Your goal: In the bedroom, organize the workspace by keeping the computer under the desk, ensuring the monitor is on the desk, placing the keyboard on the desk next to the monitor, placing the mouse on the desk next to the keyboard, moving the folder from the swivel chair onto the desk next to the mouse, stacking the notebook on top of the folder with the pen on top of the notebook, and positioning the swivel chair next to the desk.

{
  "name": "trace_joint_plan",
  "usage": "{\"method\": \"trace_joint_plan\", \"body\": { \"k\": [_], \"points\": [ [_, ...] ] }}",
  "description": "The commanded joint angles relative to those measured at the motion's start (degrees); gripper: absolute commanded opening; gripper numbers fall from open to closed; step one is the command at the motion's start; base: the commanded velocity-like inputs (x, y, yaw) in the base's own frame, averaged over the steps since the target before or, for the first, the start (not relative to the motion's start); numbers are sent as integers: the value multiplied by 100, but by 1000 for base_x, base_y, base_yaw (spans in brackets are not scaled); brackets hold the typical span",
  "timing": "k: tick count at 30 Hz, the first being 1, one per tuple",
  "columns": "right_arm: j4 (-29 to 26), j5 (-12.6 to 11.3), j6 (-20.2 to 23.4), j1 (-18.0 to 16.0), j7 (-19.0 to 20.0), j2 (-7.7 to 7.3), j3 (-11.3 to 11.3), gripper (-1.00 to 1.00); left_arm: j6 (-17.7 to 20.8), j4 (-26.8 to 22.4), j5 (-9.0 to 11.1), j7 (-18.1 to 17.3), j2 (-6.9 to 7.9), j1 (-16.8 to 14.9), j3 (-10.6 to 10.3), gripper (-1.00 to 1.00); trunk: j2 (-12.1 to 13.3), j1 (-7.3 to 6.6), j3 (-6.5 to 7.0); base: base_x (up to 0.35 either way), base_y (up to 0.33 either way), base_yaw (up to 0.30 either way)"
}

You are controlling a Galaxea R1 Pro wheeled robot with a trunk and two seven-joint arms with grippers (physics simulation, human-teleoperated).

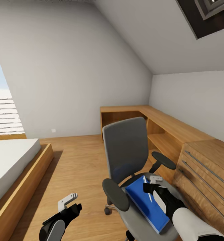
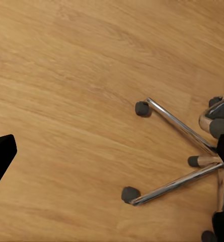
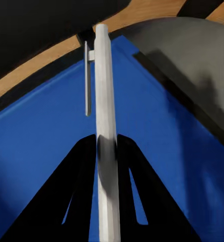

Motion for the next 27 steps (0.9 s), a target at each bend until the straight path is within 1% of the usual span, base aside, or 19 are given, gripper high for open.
{"method": "trace_joint_plan", "body": {
  "k": [1,2,3,4,5,11,12,15,22,27],
  "points": [
    [-106,-64,61,33,-6,-11,42,-100,6,-7,53,56,0,-4,-4,100,38,-24,12,-76,0,0],
    [-210,-62,110,76,-6,-14,40,-100,6,-7,53,57,0,-4,-4,100,79,-46,30,-120,0,0],
    [-461,-59,249,184,-6,-25,38,-100,6,-7,53,56,-1,-4,-4,100,119,-68,48,-194,0,0],
    [-1136,-56,590,476,-13,-63,34,-100,6,-7,53,54,1,-4,-4,100,159,-90,66,-278,0,0],
    [-1539,-58,744,657,-22,-90,31,-100,6,-7,53,54,2,-4,-4,100,199,-111,84,-300,0,0],
    [-2679,-65,1171,1234,-42,-200,21,-100,6,-7,53,51,0,-4,-7,100,440,-243,192,-319,0,0],
    [-2935,-67,1279,1368,-45,-226,16,-100,6,-7,53,50,0,-4,-9,100,480,-265,210,-331,0,0],
    [-3263,-76,1417,1533,-48,-257,11,-100,6,-7,53,55,-1,-4,-11,100,600,-331,264,-334,0,0],
    [-3417,-83,1473,1604,-50,-270,9,-100,-1,-7,48,68,-1,-4,-12,100,881,-485,389,-309,0,0],
    [-3466,-101,1483,1617,-46,-269,0,-100,2,-7,47,70,-1,-4,-13,100,1081,-595,479,-112,0,0]
  ]
}}
